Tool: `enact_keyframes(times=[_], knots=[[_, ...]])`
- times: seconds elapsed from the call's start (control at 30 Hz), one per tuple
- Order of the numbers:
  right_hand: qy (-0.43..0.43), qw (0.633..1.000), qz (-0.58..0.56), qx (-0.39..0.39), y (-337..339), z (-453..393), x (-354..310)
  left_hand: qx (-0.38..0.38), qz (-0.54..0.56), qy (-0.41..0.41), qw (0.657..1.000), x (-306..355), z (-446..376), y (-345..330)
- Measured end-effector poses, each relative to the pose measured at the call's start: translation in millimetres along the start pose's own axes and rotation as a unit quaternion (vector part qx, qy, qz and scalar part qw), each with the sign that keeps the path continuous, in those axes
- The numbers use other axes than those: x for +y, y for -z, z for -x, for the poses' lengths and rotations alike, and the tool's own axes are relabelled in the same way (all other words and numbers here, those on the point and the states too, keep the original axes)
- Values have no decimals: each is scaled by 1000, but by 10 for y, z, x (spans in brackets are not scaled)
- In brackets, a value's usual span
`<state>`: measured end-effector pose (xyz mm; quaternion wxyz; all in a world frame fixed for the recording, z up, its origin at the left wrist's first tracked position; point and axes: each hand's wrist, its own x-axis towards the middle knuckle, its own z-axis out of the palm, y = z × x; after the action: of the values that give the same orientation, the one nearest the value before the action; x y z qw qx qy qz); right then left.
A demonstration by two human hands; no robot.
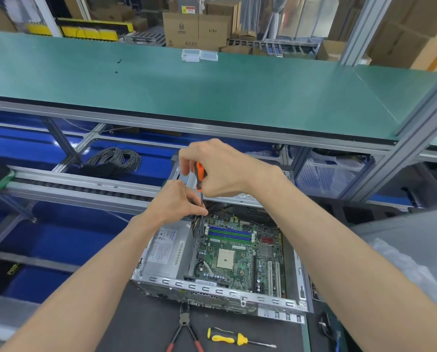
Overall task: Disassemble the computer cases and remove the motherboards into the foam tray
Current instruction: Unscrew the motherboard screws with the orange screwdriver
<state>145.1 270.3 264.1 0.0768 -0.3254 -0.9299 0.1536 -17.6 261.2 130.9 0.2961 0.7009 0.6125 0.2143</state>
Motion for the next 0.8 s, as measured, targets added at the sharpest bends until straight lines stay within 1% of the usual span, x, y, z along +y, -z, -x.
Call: enact_keyframes(times=[0.03,0.1,0.17,0.2,0.23,0.3,0.37,0.43,0.47,0.5,0.57,0.6,0.63,0.7,0.8], knots=[[-17,1000,10,17,-21,12,-6,3,1,0,1000,3,0,-6],[-67,992,89,66,-72,-14,-24,8,-1,0,1000,8,-7,-24],[-115,979,147,84,-96,-38,-53,14,-6,4,1000,26,-16,-42],[-119,977,153,88,-95,-55,-44,19,-8,4,1000,39,-19,-49],[-116,979,145,80,-86,-61,-34,23,-10,2,1000,45,-21,-56],[-80,989,114,52,-64,-48,15,27,-15,-3,1000,45,-15,-69],[-40,997,67,20,-27,-9,43,27,-20,-3,999,28,-3,-78],[-22,1000,17,8,-17,25,44,30,-19,-3,999,6,-4,-85],[-30,999,14,21,-30,35,41,30,-19,-3,999,0,-11,-87],[-48,997,37,41,-48,29,47,29,-19,-4,999,4,-23,-90],[-104,984,120,77,-89,0,49,20,-17,0,1000,24,-53,-98],[-123,979,140,89,-100,-15,56,16,-15,1,1000,32,-65,-103],[-123,978,143,93,-105,-29,66,14,-13,-1,1000,39,-73,-106],[-92,986,122,74,-93,-40,97,8,-14,-9,1000,41,-78,-106],[-36,998,37,25,-29,10,132,-6,-23,-10,1000,17,-78,-108]])
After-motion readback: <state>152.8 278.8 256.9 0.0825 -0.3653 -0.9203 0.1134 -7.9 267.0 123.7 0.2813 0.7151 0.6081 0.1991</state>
